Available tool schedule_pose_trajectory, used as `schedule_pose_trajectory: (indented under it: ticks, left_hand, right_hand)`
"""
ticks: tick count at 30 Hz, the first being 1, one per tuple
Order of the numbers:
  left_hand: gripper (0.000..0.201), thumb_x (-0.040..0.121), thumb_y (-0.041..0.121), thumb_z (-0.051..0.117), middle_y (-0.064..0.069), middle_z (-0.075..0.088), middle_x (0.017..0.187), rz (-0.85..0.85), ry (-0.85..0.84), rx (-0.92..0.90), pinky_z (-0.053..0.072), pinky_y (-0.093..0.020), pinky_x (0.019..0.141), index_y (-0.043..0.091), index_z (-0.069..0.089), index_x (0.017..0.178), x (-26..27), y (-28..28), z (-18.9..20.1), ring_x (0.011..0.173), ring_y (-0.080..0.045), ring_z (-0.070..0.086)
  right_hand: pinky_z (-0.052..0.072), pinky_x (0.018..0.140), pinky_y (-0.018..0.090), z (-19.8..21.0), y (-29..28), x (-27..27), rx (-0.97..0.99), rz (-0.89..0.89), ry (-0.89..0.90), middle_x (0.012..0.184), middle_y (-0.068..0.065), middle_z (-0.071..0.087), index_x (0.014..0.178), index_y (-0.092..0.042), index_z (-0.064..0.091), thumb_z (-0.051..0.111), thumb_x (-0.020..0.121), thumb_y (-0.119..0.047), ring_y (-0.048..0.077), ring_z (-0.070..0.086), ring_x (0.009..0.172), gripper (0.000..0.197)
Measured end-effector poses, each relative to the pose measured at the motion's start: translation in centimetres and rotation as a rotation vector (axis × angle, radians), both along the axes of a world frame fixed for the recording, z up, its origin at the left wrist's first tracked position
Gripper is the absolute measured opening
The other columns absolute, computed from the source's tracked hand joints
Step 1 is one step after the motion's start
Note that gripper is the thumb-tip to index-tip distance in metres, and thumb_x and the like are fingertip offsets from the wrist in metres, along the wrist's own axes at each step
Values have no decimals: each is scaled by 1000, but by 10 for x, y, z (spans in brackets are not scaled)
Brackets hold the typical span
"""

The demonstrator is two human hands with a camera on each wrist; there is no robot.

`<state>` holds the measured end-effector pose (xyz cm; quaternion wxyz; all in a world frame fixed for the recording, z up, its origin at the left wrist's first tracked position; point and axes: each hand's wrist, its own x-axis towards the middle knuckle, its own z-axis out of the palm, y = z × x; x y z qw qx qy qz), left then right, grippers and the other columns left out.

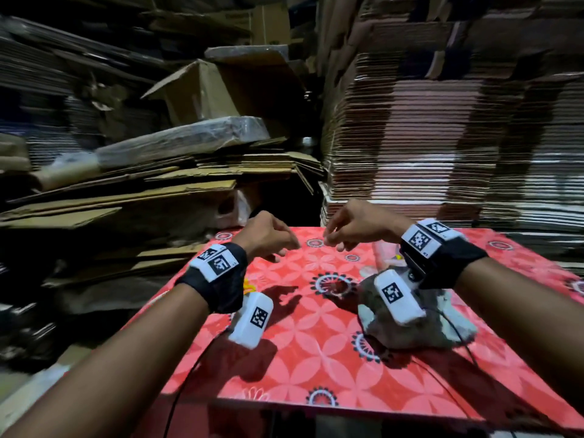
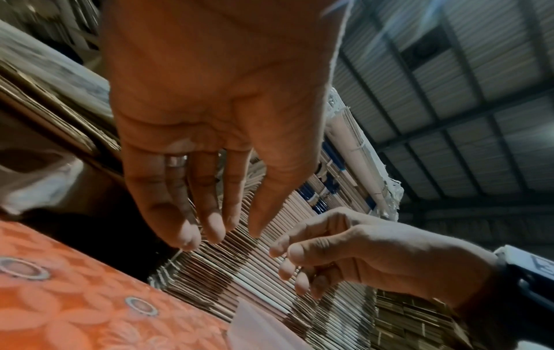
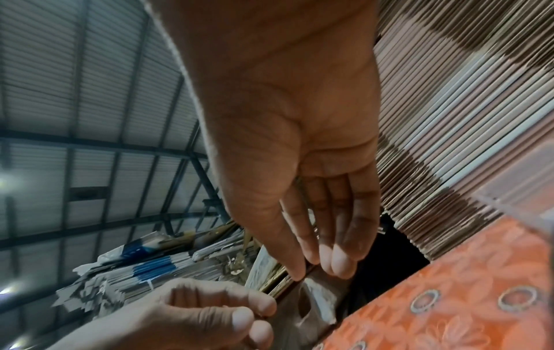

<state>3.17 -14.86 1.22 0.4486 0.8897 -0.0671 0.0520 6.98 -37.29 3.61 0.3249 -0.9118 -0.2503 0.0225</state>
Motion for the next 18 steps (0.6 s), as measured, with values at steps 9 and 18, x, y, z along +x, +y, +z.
schedule_pose_trajectory:
  ticks: [9,18]
  left_hand:
    - [9,86,10,81,-10,75,78,229,-28,19,53,-25,54,11,79,77,-37,96,-8,66,-18,66]
    - [9,78,22,80,-17,78,86,457,29,134,50,-30,65,13,80,77,-56,185,-49,69,-23,62]
  right_hand:
    - [61,64,26,-39,105,-17,-39,183,68,61,-1,69,88,-7,77,77,90,-1,10,65,58,7]
    - [52,59,21,-79,189,-34,-111,169,84,74,3,75,92,-5,81,80,91,-26,5,64,57,21]
